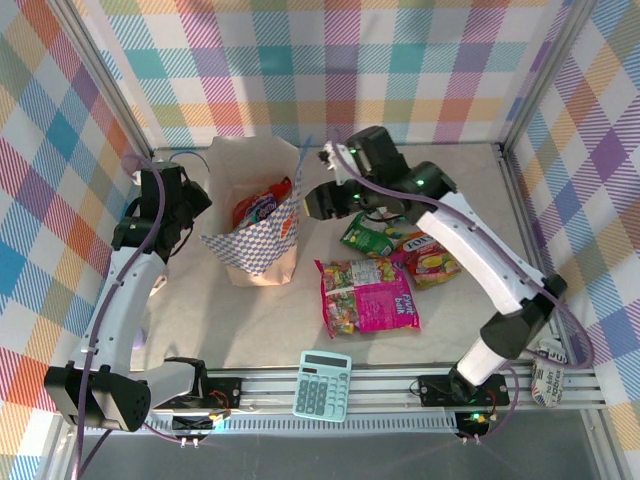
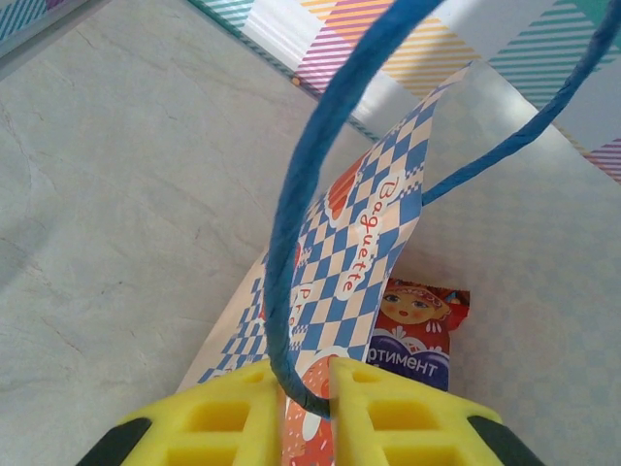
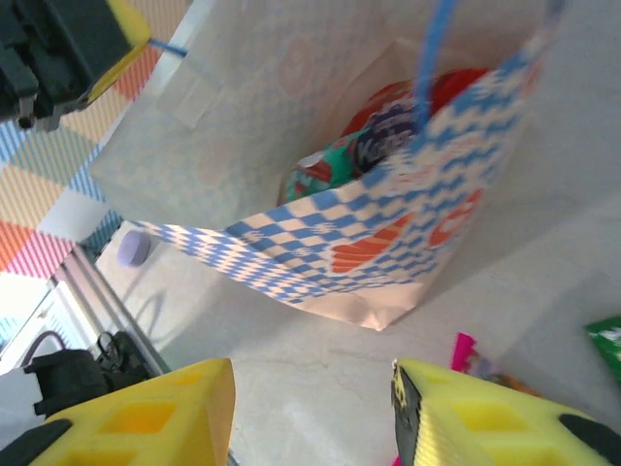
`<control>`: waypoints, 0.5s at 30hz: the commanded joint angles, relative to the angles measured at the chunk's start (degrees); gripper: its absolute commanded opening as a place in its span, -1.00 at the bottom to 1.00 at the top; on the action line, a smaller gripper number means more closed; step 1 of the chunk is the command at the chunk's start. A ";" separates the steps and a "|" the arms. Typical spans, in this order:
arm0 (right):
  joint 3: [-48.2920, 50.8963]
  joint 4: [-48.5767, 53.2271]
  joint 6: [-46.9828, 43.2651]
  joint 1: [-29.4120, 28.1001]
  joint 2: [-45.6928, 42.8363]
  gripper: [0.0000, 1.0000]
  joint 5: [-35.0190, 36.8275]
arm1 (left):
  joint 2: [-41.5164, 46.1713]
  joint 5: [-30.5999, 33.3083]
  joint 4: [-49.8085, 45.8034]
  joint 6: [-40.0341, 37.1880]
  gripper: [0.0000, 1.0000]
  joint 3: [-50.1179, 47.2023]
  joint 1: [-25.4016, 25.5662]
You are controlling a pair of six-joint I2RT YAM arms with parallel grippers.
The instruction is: Place the snacks into the paper bag
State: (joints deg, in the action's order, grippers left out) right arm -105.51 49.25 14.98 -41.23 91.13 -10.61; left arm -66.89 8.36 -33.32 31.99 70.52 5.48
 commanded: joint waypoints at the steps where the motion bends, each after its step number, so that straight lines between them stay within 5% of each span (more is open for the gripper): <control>1: 3.78 -3.93 2.80 3.01 -4.75 -0.01 1.38 | 1.23 -1.24 -2.35 0.27 -0.61 0.33 -0.45; 15: 18.97 -6.51 8.88 14.08 -18.11 0.34 0.86 | 1.24 0.03 -5.60 -0.79 -0.53 1.63 -0.46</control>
State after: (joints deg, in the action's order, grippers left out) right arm -88.14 44.14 22.20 -28.69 75.55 -9.45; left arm -66.87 8.16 -36.07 31.92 70.59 5.48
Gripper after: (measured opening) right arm 0.664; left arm 0.234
